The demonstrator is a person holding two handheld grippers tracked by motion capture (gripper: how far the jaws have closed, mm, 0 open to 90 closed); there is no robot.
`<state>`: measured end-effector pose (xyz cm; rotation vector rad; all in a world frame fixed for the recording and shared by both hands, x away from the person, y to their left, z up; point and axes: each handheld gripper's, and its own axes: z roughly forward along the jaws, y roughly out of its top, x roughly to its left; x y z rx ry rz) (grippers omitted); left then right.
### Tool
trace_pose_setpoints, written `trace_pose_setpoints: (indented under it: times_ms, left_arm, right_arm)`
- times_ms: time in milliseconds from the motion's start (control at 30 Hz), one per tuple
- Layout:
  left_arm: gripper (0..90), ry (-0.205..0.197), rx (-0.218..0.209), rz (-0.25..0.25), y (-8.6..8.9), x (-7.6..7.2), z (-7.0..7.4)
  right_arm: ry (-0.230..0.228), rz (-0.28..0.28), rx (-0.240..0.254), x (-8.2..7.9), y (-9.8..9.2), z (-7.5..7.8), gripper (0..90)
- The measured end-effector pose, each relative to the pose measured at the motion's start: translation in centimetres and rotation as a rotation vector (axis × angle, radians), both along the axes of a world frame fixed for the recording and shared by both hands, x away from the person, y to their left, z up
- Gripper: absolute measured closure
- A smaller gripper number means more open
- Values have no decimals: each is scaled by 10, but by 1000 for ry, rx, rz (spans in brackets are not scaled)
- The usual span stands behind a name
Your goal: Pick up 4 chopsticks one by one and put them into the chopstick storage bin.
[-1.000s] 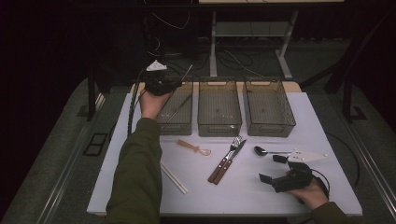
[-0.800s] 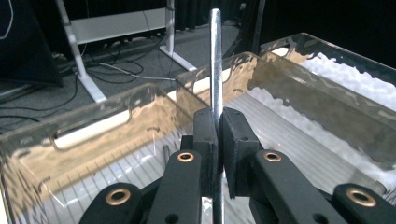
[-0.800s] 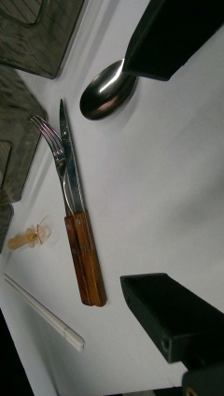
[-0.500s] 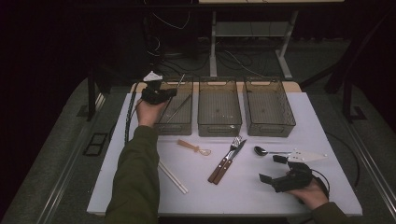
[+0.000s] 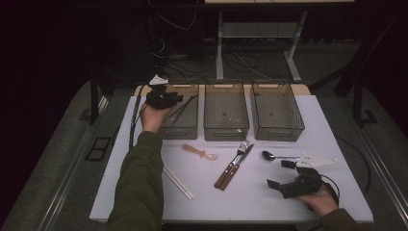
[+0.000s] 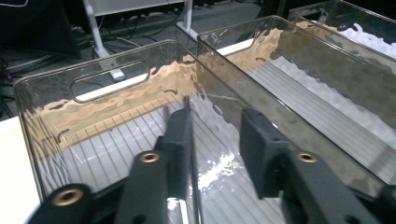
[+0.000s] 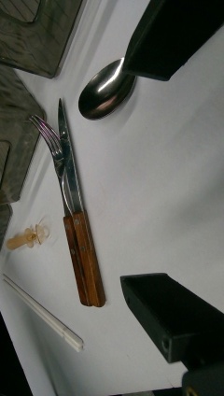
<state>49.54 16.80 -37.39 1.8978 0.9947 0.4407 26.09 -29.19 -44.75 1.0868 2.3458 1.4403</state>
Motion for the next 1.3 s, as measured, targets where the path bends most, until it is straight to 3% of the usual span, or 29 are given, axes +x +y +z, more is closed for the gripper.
trace_pose_setpoints:
  times_ms: [67,200,300,400,500,633,933,1300]
  left_arm:
    - [555,-7,19,-19,-1,-5,3]
    - [483,-4,14,-49,-2,-16,10]
    - [443,-6,-1,-65,-2,-27,15]
    - [379,12,-48,-85,-1,-38,20]
    - [354,7,-24,-106,-2,-50,23]
    - [340,4,-33,-116,-1,-65,25]
    - [316,3,-8,-140,-4,-101,16]
    - [316,-7,-40,-172,-6,-135,-2]
  right_arm:
    - [4,-1,0,0,1,0,11]
    - [1,4,-7,0,1,0,11]
    - [3,1,-10,0,2,0,11]
    - [3,1,-11,0,2,-1,11]
    - [5,1,-9,1,2,-1,11]
    - [5,0,-10,1,2,-1,11]
    - [0,4,-11,-2,3,1,11]
    - [-2,1,-18,-2,3,0,11]
